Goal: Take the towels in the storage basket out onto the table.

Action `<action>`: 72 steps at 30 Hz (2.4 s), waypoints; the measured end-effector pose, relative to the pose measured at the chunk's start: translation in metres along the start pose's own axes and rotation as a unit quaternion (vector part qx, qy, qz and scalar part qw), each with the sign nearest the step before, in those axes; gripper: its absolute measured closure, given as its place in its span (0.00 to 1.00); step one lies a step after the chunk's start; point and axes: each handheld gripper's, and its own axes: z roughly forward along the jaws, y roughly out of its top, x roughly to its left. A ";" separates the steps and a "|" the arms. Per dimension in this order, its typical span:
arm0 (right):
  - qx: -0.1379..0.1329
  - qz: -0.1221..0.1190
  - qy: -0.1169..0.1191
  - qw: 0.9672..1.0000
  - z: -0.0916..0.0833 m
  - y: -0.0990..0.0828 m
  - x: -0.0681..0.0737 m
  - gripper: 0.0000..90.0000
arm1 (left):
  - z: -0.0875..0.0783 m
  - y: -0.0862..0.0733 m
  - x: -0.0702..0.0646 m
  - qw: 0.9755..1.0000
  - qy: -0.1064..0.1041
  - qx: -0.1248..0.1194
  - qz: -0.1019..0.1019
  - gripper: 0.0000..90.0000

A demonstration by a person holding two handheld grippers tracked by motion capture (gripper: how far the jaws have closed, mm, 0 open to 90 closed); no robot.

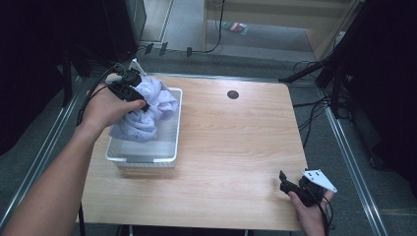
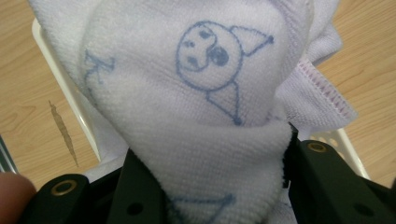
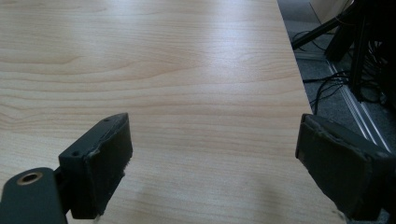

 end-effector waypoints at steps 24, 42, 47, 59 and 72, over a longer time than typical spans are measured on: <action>0.001 0.001 0.000 1.000 0.000 0.000 0.001 0.12 | -0.029 0.028 -0.039 0.999 -0.012 -0.023 0.032 0.67; 0.000 -0.001 0.001 1.000 0.000 0.000 0.001 0.12 | -0.014 0.055 -0.095 0.997 -0.036 -0.037 0.062 0.67; 0.000 0.001 0.003 1.000 0.000 0.000 0.000 0.12 | -0.006 0.061 -0.109 0.996 -0.043 -0.039 0.068 0.66; -0.001 0.000 0.005 1.000 0.000 0.000 0.001 0.12 | 0.017 0.070 -0.140 0.994 -0.060 -0.030 0.081 0.66; -0.002 0.002 0.005 1.000 -0.001 0.000 0.000 0.12 | 0.046 0.072 -0.168 0.992 -0.075 -0.023 0.094 0.65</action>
